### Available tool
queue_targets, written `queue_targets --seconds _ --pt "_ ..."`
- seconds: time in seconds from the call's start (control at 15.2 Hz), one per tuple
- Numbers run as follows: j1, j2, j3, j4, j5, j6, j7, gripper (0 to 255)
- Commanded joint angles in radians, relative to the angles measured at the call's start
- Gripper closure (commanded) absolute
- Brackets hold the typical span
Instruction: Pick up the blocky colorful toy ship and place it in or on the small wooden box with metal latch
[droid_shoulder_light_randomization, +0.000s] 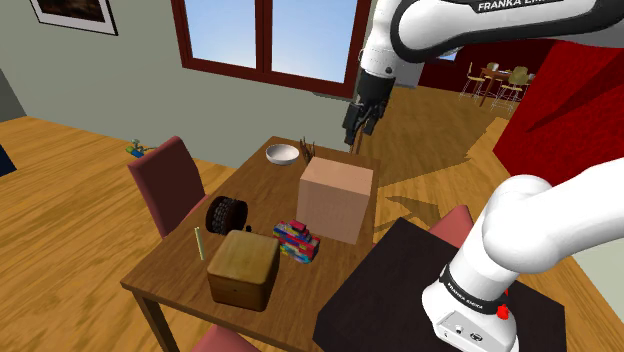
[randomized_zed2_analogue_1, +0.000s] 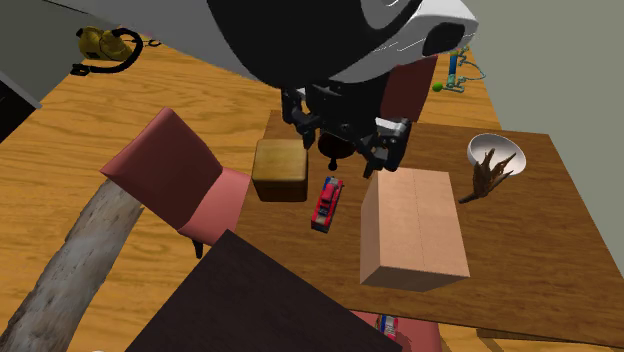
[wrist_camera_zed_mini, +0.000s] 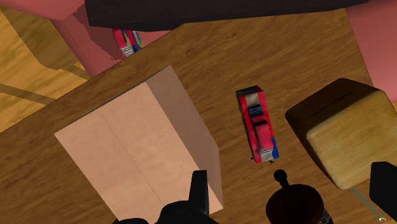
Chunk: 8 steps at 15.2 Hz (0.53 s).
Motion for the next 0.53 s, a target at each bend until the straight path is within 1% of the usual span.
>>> queue_targets --seconds 0.0,0.46 --pt "0.003 0.047 0.001 -0.025 -0.004 0.066 -0.01 0" --pt "0.021 0.262 0.029 -0.072 -0.011 0.299 -0.011 0"
